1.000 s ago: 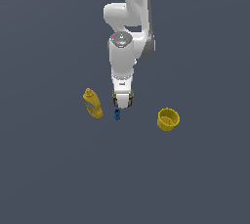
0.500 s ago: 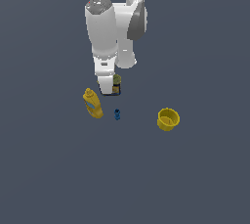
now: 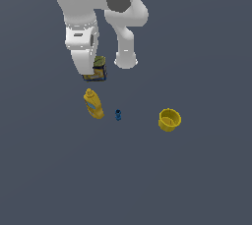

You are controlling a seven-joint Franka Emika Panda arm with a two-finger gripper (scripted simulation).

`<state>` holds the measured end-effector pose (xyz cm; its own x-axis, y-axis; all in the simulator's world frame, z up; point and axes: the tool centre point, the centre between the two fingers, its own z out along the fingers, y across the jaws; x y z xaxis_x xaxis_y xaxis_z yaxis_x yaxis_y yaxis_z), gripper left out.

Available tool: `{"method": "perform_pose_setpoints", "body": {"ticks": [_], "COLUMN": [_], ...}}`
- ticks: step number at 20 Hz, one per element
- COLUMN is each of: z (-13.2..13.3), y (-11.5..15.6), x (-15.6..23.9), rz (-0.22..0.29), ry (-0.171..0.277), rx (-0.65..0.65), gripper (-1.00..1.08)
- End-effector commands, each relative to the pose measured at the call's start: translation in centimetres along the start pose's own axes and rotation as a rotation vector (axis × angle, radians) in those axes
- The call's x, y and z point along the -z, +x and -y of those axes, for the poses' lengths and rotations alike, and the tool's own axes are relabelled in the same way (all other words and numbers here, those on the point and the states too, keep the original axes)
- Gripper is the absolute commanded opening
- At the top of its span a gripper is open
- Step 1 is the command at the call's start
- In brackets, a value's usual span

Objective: Pick up a designated object from a clutter of objects.

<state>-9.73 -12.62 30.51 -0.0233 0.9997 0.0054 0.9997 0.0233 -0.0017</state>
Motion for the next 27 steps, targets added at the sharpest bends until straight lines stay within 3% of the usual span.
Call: {"method": "perform_pose_setpoints", "body": {"ticks": [1, 13, 27], "z": [0.1, 0.0, -0.3], "y": [-1.6, -7.6, -9.8], "x": [2.6, 11.7, 14.8], "rz": [0.002, 0.005, 0.005], "ry": [-0.003, -0.002, -0.002], "rx": [0.0, 0.0, 0.0], "gripper": [-1.0, -1.0, -1.0]}}
